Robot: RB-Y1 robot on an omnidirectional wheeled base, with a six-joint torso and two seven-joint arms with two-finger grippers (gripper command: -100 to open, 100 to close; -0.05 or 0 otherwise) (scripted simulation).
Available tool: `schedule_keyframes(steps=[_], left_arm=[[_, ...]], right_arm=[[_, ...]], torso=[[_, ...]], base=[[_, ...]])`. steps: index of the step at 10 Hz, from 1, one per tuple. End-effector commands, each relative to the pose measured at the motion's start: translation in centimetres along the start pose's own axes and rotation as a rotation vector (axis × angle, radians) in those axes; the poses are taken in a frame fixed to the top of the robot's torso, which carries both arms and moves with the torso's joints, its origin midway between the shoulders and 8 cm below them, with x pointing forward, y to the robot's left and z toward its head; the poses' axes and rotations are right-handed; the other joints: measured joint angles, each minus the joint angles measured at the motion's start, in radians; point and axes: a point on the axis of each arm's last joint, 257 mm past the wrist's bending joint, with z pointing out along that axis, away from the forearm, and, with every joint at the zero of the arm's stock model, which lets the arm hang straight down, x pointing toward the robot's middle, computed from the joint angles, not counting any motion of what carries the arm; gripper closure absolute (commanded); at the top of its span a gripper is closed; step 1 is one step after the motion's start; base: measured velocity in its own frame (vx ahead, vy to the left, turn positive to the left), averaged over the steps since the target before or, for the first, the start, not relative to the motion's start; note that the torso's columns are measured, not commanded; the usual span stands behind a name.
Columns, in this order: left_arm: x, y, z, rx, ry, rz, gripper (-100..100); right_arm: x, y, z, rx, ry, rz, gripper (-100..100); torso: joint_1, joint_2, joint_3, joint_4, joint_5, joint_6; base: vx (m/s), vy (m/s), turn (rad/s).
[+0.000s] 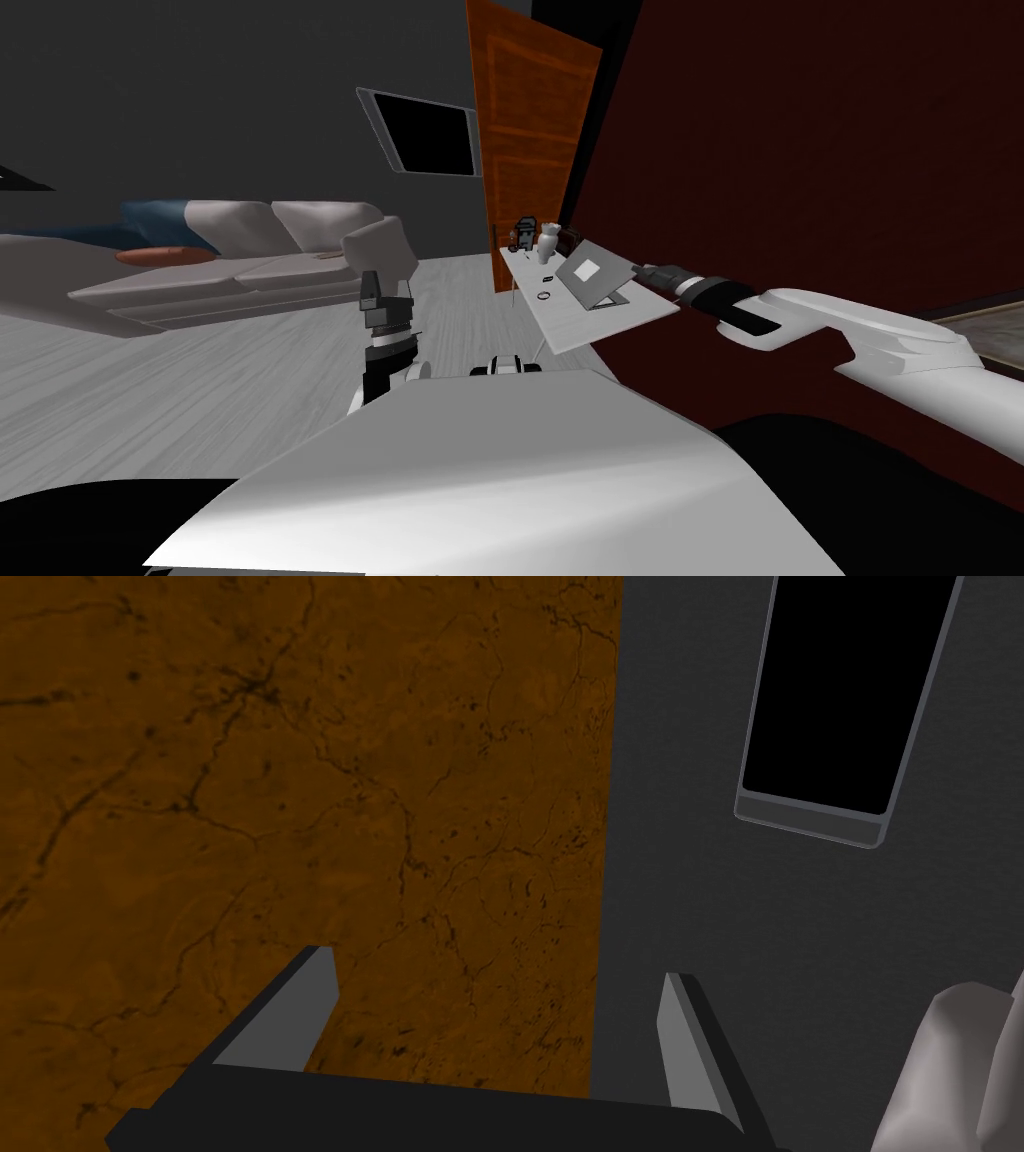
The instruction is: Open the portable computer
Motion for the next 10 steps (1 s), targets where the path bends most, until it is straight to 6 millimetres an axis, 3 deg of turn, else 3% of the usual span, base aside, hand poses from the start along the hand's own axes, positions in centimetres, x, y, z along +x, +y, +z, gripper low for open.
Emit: schedule_keyframes(steps=[1, 3, 4, 5, 10], left_arm=[[0.0, 0.0, 0.0, 0.000, 0.000, 0.000, 0], [0.0, 0.0, 0.0, 0.000, 0.000, 0.000, 0], [0.0, 0.0, 0.0, 0.000, 0.000, 0.000, 0], [0.0, 0.0, 0.0, 0.000, 0.000, 0.000, 0], [0.0, 0.0, 0.0, 0.000, 0.000, 0.000, 0]], right_arm=[[1.9, 0.4, -0.2, -0.015, 0.039, 0.109, 100], [2.9, 0.6, -0.3, -0.022, 0.060, 0.190, 100], [2.3, 0.3, -0.2, -0.014, 0.044, 0.164, 100], [4.1, 0.5, -0.6, -0.018, 0.064, 0.253, 100], [8.3, 1.3, -1.8, -0.028, 0.108, 0.458, 100]], torso=[[0.001, 0.000, 0.000, -0.001, 0.000, -0.001], [0.001, 0.001, 0.000, 0.001, 0.001, -0.002], [0.002, 0.000, 0.000, 0.000, 0.001, -0.003], [0.005, 0.002, 0.001, 0.002, 0.004, -0.001], [0.003, 0.001, 0.001, 0.001, 0.001, -0.003]], base=[[0.027, -0.104, 0.018], [0.018, -0.102, 0.022], [-0.001, -0.045, -0.011], [0.009, -0.094, 0.050], [0.017, -0.101, 0.074]])
